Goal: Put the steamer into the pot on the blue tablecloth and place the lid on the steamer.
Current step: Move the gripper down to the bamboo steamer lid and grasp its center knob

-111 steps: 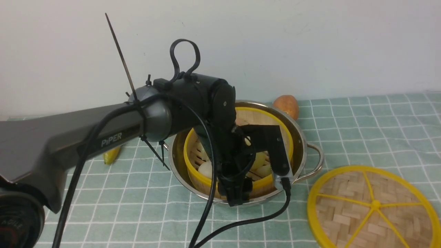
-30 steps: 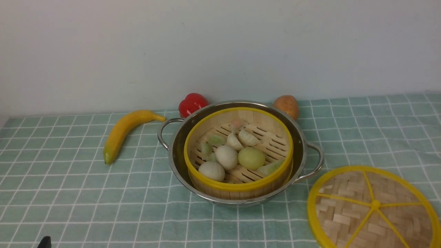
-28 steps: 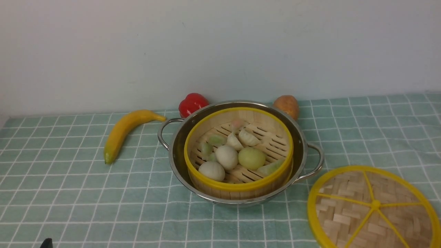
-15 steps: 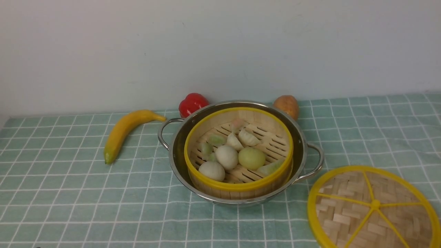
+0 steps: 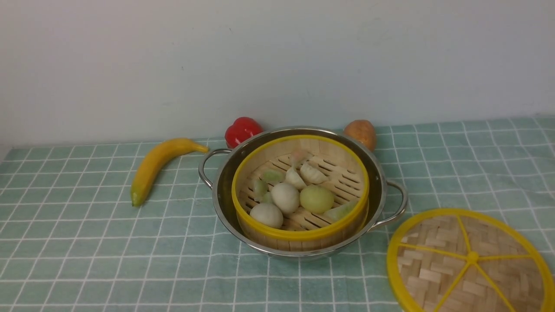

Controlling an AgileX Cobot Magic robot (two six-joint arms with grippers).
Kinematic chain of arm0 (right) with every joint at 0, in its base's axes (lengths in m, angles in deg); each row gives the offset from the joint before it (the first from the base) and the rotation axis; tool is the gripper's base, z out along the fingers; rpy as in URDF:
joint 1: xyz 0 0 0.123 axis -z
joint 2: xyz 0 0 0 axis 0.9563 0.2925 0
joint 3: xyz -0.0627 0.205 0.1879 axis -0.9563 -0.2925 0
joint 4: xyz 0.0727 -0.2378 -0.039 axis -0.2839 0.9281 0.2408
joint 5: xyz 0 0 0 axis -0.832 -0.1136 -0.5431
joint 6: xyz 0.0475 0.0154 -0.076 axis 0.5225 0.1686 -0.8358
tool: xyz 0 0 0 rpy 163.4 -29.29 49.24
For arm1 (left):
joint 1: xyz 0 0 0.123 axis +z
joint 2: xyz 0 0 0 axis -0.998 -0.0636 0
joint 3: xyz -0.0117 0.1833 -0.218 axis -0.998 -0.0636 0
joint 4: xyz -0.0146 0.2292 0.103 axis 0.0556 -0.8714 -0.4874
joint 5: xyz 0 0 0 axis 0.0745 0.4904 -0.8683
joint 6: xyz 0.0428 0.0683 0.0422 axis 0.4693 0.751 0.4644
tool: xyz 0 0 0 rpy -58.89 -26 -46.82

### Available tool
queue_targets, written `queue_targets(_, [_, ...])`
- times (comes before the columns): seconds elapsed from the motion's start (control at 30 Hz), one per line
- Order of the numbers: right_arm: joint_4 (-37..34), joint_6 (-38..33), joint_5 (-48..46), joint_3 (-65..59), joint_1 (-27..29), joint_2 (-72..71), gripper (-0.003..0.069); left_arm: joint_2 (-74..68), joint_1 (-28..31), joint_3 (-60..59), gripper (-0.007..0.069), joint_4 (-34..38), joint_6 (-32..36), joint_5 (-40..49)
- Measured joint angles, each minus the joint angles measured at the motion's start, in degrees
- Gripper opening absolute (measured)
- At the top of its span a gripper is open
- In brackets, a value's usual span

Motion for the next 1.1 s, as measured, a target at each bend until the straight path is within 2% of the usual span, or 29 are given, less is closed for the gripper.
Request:
queue_targets(0.73, [0.2,0.0,0.0,0.0,0.0,0.0,0.0243,0.0,0.0,0.0,0.0576,-0.1,0.9,0.0])
queue_targets(0.97, [-0.8,0.0,9.0,1.7,0.0,0.0,0.0243,0.0,0.0,0.0,0.0576,-0.1,0.9,0.0])
queue_targets(1.1, [-1.7,0.3,10.0,10.2,0.0,0.1,0.0243,0.0,0.0,0.0,0.0576,-0.1,0.9,0.0])
